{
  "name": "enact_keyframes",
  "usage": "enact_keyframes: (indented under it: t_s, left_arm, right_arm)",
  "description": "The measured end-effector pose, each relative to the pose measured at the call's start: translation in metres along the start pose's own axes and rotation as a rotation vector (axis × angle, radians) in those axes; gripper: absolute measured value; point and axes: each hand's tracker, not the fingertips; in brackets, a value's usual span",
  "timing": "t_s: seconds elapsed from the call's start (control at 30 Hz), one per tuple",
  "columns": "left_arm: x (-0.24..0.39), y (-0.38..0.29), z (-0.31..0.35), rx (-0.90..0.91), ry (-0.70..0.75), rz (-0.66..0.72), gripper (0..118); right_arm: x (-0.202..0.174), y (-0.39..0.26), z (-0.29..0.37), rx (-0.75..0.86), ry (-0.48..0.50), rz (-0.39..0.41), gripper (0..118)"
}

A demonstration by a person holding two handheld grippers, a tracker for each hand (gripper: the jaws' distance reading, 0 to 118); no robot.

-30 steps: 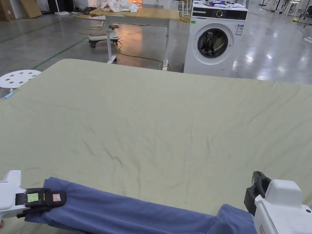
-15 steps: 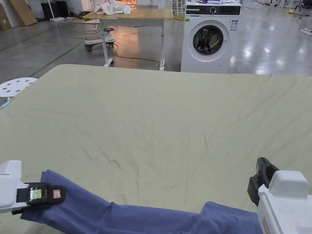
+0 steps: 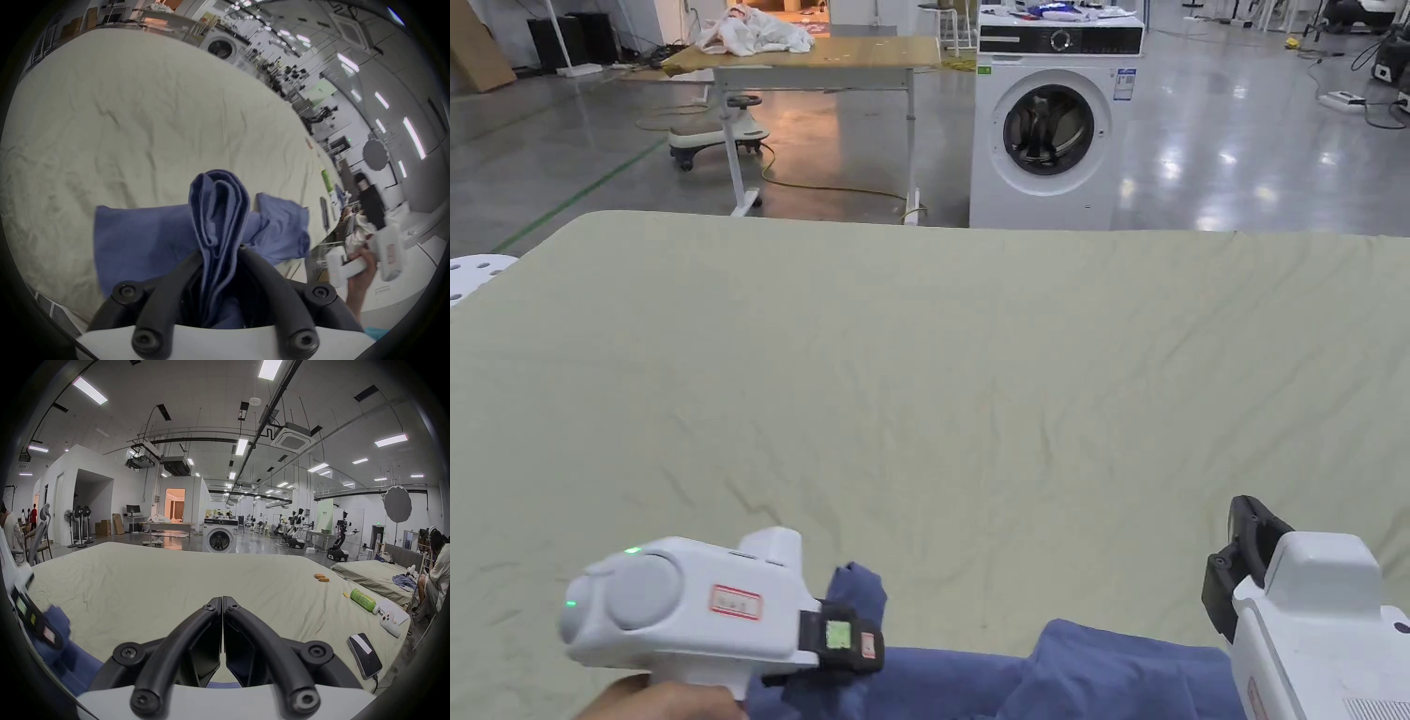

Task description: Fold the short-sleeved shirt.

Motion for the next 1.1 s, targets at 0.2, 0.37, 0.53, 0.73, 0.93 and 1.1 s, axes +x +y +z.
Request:
enact_keyframes:
  t_s: [0.2,0.37,0.53,0.73,0.93,1.1]
  left_arm:
    - [-0.013,-0.012,-0.059,-0.082,0.065,0.046,5]
    - [-0.017,-0.017,-0.066,-0.068,0.074,0.042,16]
    - [-0.005,-0.014,-0.051,-0.02,0.004,0.025,67]
    - [0.003,-0.005,-0.01,0.097,-0.072,0.002,42]
    - [-0.01,-0.01,-0.017,0.053,0.077,-0.051,13]
    - [-0.008,-0.04,-0.049,-0.093,0.001,-0.067,7]
  right_arm:
    - [0.008,-0.004,0.001,-0.018,-0.023,0.007,0]
    - [0.011,-0.005,0.001,-0.031,-0.03,0.011,0]
    - [0.008,-0.005,0.002,-0.032,-0.021,0.015,0]
    - [0.008,-0.003,0.006,-0.028,-0.017,0.012,0]
    - [0.01,-0.005,0.007,-0.033,-0.017,0.006,0]
    - [0.012,-0.009,0.008,-0.042,-0.019,0.014,0]
